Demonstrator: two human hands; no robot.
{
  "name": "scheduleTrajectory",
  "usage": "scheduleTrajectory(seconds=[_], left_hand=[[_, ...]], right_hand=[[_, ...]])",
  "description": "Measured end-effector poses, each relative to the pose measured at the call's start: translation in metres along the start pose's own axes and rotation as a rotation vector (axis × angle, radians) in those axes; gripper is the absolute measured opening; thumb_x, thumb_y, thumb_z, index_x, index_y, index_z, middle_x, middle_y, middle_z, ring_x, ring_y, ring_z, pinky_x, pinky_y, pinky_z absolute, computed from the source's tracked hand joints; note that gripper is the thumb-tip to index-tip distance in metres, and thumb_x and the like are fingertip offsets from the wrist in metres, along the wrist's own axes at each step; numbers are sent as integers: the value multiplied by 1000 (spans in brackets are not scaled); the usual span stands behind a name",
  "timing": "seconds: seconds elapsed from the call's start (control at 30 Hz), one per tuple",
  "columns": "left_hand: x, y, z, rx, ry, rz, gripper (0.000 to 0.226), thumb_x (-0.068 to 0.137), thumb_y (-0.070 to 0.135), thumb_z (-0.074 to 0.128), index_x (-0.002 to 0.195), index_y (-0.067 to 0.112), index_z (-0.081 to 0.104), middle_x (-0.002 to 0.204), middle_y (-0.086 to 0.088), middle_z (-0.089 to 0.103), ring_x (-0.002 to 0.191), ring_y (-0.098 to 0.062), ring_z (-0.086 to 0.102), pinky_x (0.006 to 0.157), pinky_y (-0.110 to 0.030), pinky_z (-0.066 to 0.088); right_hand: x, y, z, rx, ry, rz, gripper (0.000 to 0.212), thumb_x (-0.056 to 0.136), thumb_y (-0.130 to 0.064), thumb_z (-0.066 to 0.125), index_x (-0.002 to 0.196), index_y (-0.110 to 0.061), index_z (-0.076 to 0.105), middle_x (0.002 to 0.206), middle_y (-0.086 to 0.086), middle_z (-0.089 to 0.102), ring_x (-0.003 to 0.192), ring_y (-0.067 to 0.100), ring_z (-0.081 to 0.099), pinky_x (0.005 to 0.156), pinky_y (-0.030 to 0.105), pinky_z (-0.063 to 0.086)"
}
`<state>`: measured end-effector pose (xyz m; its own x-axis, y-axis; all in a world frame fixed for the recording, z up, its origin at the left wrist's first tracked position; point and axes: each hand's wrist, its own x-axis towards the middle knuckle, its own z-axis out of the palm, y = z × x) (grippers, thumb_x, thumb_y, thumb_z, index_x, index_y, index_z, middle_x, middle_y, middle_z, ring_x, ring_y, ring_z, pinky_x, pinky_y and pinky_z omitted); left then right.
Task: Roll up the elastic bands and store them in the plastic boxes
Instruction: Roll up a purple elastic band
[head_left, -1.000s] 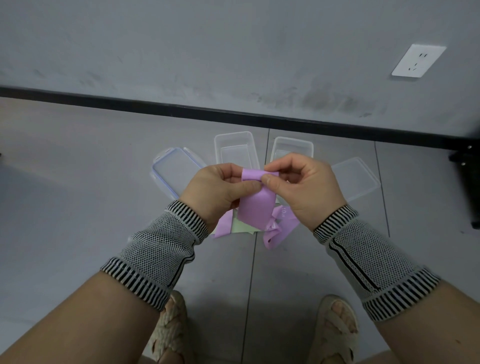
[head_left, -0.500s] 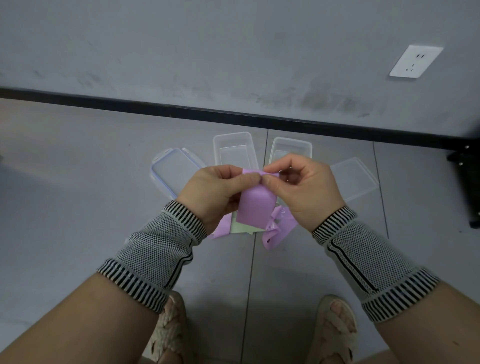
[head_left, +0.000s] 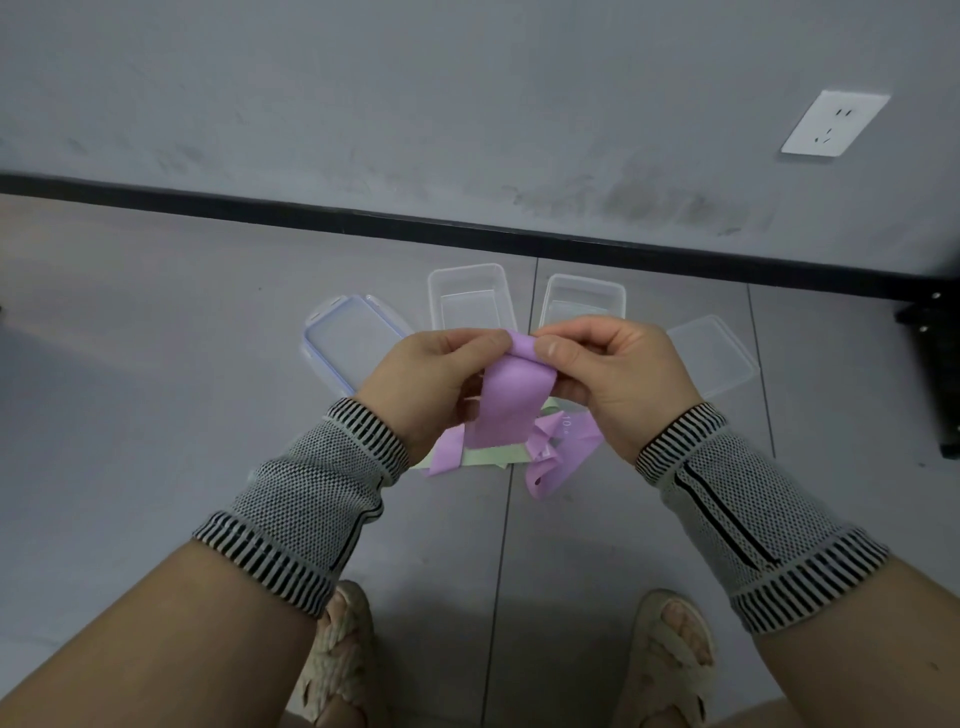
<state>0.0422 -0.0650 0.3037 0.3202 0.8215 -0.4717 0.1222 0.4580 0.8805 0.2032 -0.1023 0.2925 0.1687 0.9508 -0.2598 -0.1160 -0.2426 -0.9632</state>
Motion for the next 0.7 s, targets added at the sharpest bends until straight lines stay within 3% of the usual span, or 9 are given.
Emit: scheduleTrajectory(seconds=[0.1,0.23,0.4,0.57,0.7], left_hand=[[1,-1,-3,133,-37,-6,20,92,25,56,89,15,72,73,0,67,64,-12,54,54,-24,37],[1,-3,-3,217,-33,21,15,90,14,59,82,15,72,58,8,62,48,-3,48,49,-19,35],[4,-7,-1,258,56,44,20,81,14,70,85,-6,67,68,-11,51,49,-12,37,49,-23,32],[6,-10,2,245,84,60,19,78,14,73,83,-4,68,65,-4,59,56,-13,48,56,-24,40],[5,-8,6,148,61,14,9,80,8,70,76,1,66,49,7,56,41,-3,45,48,-17,39]], right_hand=[[1,1,-2,4,26,15,12,80,-6,70,73,-15,74,85,16,73,86,36,69,82,53,56],[1,1,-2,29,23,43,7,82,-5,68,79,-10,71,87,19,72,84,36,69,79,50,57],[0,2,2,16,25,67,3,83,-7,67,82,-7,70,83,18,72,77,32,70,77,47,58],[0,1,1,39,25,71,5,85,-6,65,82,-8,69,79,15,72,74,30,70,72,42,60],[0,2,1,-11,56,12,7,82,-7,69,78,-12,70,78,10,73,76,28,70,73,43,59]])
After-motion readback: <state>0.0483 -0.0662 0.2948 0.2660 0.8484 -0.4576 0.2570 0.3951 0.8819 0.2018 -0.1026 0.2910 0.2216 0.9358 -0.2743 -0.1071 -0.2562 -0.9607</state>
